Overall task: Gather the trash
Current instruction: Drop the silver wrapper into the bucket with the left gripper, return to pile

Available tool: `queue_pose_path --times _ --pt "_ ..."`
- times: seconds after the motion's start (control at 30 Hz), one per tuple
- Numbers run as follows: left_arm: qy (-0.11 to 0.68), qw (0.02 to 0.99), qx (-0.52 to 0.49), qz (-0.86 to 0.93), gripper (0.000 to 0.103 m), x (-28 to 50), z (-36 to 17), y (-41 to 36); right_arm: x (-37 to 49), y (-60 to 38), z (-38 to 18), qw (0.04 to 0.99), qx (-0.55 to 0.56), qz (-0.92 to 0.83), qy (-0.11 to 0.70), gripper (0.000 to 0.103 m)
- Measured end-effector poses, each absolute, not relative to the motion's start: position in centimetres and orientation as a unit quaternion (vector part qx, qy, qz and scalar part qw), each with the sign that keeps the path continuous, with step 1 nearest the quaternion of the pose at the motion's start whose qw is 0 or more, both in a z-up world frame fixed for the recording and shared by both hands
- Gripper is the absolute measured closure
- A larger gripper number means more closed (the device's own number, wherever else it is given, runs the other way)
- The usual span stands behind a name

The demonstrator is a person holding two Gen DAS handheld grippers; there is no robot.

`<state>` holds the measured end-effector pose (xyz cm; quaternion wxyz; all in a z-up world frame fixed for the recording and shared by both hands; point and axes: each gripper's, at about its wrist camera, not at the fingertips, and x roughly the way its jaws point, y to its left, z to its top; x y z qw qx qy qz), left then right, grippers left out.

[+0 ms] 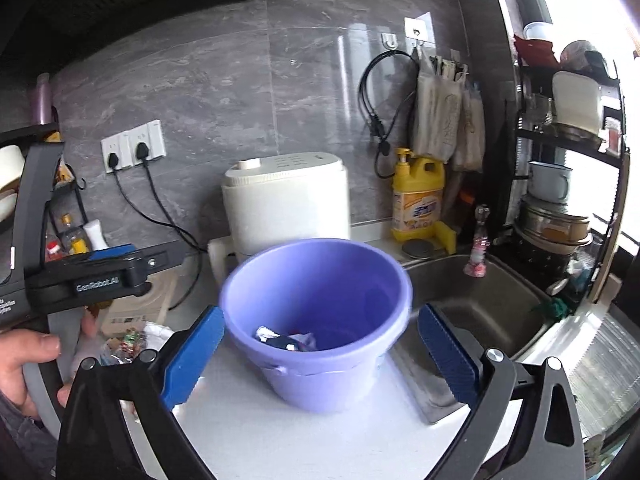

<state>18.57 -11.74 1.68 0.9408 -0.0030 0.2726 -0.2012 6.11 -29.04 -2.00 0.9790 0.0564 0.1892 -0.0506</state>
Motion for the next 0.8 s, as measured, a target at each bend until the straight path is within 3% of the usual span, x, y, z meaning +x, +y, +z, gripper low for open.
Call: queue_pose_path --times 0.43,0.8 --pt "0.26 0.962 -0.029 -0.072 0.007 14.1 1.4 -3.7 6.9 -24.6 -2.5 0.982 0.039 0.047 0.177 0.008" --pt "0.272 0.961 -0.048 0.028 0.007 9.9 -0.3 0.7 8.8 -20.2 -4.6 0.962 -0.004 0.165 0.217 0.008"
